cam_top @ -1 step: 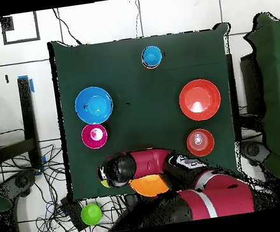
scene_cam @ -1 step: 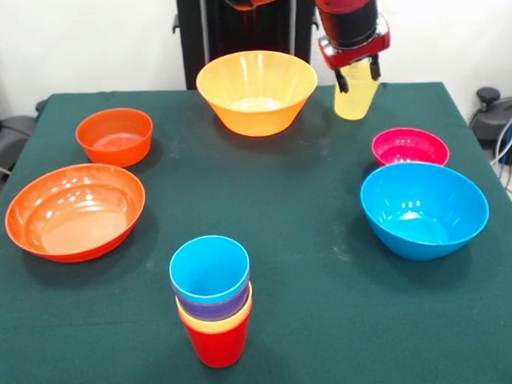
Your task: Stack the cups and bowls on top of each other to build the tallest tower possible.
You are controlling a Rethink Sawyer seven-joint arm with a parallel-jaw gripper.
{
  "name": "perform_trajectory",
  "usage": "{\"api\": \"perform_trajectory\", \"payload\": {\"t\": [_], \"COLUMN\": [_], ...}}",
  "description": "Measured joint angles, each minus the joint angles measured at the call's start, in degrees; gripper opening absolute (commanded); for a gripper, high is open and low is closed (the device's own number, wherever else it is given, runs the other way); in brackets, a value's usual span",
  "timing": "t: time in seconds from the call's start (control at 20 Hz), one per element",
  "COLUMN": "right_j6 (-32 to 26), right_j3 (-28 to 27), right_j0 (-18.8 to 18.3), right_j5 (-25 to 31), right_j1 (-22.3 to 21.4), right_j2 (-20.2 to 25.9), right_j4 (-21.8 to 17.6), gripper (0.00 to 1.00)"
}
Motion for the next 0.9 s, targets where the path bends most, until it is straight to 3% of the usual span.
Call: {"api": "perform_trajectory", "payload": {"t": [0.55, 0.9], "right_j6": [0.0, 0.0], "right_j3": [-1.8, -5.4], "right_j0": [1.4, 2.9], "right_j5": [0.0, 0.0], "right_j1": [-0.7, -0.3], "right_j2": [-1.3, -3.1], "right_j4": [-1.5, -5.2], "gripper": [1.0, 1.0]}}
